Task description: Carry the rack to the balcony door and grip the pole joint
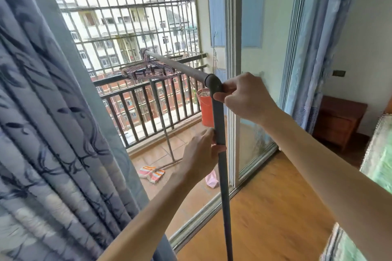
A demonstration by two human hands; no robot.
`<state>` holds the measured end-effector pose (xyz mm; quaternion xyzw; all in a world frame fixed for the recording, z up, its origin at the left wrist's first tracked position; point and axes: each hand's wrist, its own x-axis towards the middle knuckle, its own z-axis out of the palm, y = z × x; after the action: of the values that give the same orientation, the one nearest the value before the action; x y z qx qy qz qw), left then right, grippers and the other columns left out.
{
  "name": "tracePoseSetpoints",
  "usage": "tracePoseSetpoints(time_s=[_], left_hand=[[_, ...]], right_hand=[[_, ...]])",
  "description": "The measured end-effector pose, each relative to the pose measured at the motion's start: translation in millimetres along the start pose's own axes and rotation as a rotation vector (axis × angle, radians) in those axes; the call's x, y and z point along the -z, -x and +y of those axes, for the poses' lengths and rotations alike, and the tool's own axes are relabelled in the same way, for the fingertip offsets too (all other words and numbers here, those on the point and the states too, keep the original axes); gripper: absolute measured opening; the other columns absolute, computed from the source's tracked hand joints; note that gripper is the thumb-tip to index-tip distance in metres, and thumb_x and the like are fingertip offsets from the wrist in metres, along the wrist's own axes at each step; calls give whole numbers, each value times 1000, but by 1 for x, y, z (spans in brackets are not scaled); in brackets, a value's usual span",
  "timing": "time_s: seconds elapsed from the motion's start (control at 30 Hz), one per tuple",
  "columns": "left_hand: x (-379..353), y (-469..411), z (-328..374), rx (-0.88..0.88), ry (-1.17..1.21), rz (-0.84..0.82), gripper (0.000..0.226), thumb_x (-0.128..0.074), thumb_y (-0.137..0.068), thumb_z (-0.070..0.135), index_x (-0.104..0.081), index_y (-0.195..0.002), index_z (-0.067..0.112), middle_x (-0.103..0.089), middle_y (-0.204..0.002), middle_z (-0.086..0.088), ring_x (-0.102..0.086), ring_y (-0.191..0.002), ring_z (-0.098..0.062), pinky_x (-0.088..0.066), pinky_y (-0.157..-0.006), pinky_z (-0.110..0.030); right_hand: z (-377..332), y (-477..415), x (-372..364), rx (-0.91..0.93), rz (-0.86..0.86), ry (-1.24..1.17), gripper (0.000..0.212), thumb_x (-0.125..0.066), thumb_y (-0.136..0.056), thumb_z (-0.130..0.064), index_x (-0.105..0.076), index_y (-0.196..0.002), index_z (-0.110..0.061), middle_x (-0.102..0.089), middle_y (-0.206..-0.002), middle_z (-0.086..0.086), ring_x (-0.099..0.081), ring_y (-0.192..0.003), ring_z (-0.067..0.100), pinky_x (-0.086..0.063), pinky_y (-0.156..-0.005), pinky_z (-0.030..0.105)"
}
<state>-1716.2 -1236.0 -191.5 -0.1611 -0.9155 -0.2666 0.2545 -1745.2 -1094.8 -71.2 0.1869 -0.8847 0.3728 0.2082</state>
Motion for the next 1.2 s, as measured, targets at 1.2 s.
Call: tracePoseSetpoints(time_s=[1.2], left_hand=[[-70,-80,-7,99,-27,76,21,-69,-85,13,-65,-106,13,-70,-95,5,-66,-84,-14,-56,-70,-36]], right_hand=[[69,-68,6,37,0,-22,22,-69,-88,-27,-77,-103,-14,-76,-87,5,-68,-82,23,-55,-76,33]])
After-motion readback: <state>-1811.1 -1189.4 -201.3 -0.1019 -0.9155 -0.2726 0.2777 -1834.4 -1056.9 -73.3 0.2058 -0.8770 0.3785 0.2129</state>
